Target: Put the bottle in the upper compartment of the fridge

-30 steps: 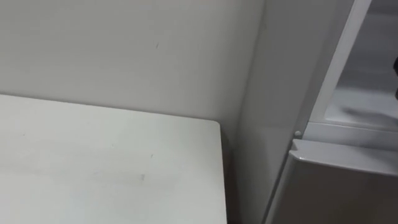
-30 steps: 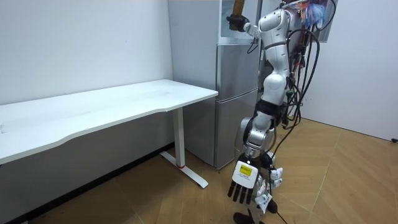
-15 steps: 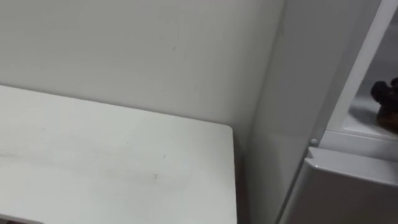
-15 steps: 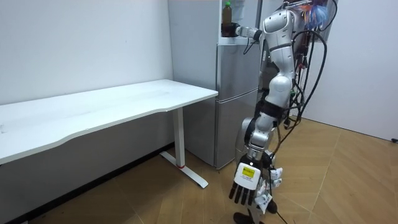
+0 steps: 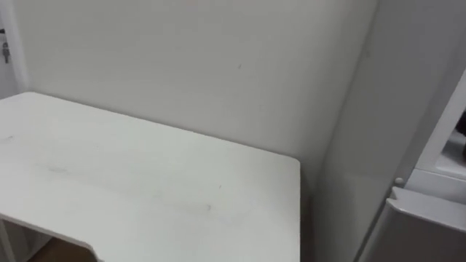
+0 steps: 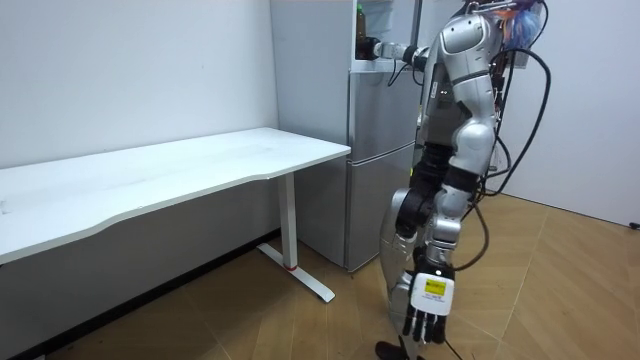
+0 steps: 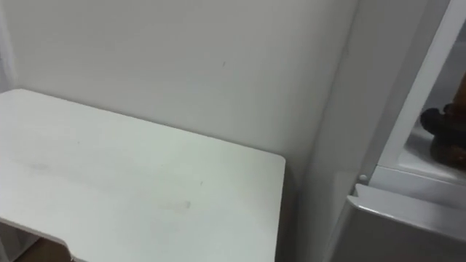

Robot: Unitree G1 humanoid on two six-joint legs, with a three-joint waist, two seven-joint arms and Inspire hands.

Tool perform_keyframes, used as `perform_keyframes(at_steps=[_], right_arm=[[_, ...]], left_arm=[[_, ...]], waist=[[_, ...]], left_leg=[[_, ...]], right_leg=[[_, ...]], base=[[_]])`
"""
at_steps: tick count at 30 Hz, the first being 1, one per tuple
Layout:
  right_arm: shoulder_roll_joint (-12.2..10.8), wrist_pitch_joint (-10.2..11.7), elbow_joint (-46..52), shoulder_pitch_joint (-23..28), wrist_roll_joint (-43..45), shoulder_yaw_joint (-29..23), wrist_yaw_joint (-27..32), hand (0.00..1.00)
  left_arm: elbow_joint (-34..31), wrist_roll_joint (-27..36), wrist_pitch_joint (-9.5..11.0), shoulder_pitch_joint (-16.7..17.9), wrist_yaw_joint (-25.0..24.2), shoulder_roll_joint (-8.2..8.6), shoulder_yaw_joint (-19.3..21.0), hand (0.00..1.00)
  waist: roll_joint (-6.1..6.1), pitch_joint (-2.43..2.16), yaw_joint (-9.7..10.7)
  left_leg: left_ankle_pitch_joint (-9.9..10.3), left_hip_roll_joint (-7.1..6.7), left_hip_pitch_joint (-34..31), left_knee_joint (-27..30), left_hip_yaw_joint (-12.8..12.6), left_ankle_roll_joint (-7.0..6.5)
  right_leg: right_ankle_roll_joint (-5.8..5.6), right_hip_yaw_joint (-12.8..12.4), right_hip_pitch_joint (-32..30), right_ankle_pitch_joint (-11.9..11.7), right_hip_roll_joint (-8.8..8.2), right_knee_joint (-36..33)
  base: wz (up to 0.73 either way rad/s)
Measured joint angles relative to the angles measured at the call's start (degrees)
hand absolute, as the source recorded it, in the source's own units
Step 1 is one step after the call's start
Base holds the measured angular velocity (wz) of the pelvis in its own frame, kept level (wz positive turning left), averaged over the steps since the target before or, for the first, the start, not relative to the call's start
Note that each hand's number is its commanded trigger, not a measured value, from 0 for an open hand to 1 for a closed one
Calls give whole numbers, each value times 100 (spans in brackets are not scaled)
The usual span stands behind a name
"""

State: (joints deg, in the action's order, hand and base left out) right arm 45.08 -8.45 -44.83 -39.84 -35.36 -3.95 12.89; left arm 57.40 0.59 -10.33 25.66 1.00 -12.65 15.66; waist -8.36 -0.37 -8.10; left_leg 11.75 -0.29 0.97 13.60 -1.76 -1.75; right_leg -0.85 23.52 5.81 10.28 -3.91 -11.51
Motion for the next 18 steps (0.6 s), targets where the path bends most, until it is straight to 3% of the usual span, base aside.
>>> perform_keyframes(at_steps=[1, 2, 3, 4, 7, 12, 18], right_arm=[[9, 71, -92, -3, 10, 28, 20, 100], [12, 116, -145, -8, 20, 53, 14, 64], [13, 144, -183, -8, 32, 74, 13, 18], [14, 152, -201, -8, 34, 78, 11, 0], [14, 206, -263, -8, 33, 77, 14, 0], [14, 466, -297, -8, 169, 78, 10, 0], [72, 468, -250, -8, 248, 231, -39, 0]], left_arm=[[-1, -2, -11, 6, 0, -18, 0, 0], [0, -2, -11, 11, -1, -30, -1, 0], [1, -2, -13, 24, -1, -61, -1, 0], [-16, -1, -14, 37, -1, -90, -4, 0], [-67, 0, -23, 55, 1, -140, -4, 0], [-239, 0, -80, 61, 4, -160, -13, 0], [-366, 1, -144, 84, 4, -158, -35, 0]], waist=[[2, 1, -23], [5, 2, -44], [11, 2, -69], [18, 4, -89], [51, -4, -102], [224, -21, -152], [278, -28, -138]], left_leg=[[0, -1, 4, 8, 14, 0], [0, 0, 15, 8, 14, 1], [0, 1, 33, 7, 17, 1], [1, 3, 36, 7, 22, 2], [0, 1, 24, 23, 40, 2], [0, -7, 38, 30, 55, 1], [-8, -5, 32, 30, 101, 14]], right_leg=[[2, 1, 2, -1, 0, -1], [2, 2, 2, -2, 1, -1], [2, 5, 2, -2, 2, 2], [3, 9, 7, -2, 3, 3], [30, 31, 25, -20, 11, 44], [38, 39, 87, -33, 14, 88], [39, 70, 113, -34, 21, 88]], base=[[15], [4], [0], [0], [0], [0], [3]])
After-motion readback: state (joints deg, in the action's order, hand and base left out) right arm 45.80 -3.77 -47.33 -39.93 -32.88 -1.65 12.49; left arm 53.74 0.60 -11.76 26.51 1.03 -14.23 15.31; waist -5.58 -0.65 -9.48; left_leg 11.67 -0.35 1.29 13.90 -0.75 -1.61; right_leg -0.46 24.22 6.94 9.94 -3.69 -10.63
